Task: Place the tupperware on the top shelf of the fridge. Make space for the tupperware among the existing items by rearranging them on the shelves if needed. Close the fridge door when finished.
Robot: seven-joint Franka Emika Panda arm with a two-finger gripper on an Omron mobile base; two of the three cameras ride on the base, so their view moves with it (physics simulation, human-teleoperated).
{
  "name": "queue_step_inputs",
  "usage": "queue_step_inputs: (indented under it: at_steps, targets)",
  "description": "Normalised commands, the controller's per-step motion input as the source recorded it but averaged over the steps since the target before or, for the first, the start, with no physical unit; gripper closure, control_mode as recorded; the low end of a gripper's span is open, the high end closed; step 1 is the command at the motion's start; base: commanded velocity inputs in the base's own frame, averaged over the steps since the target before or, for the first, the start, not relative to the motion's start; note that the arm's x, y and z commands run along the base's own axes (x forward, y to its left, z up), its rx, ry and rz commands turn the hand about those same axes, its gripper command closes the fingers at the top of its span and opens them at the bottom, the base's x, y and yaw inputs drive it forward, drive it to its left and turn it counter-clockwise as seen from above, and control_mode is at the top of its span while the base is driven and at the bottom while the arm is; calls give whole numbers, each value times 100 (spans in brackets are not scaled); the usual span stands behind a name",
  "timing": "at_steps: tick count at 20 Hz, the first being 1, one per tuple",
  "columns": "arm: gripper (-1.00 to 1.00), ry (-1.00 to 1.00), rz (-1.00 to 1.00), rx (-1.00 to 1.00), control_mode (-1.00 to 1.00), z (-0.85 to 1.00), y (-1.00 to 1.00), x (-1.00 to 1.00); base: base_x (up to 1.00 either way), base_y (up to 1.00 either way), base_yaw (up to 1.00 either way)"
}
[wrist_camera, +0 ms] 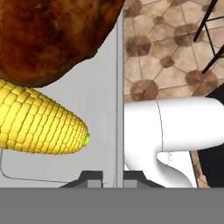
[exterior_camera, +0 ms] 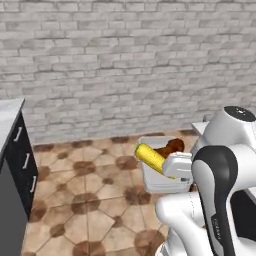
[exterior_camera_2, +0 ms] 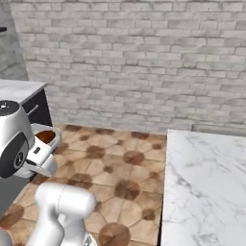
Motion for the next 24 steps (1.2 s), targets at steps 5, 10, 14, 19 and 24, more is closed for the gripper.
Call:
queue_step_inputs:
  at_steps: [5, 10, 14, 19, 24]
  targets:
    - [100, 0, 0, 0, 100, 0, 0, 0, 100, -14, -20]
    - [100, 0, 0, 0, 100, 0, 0, 0, 100, -10, -25]
    - [100, 0, 0, 0, 100, 0, 0, 0, 100, -4, -36]
    - [100, 0, 0, 0, 100, 0, 0, 0, 100, -1, -41]
    - [100, 0, 0, 0, 100, 0, 0, 0, 100, -1, -44]
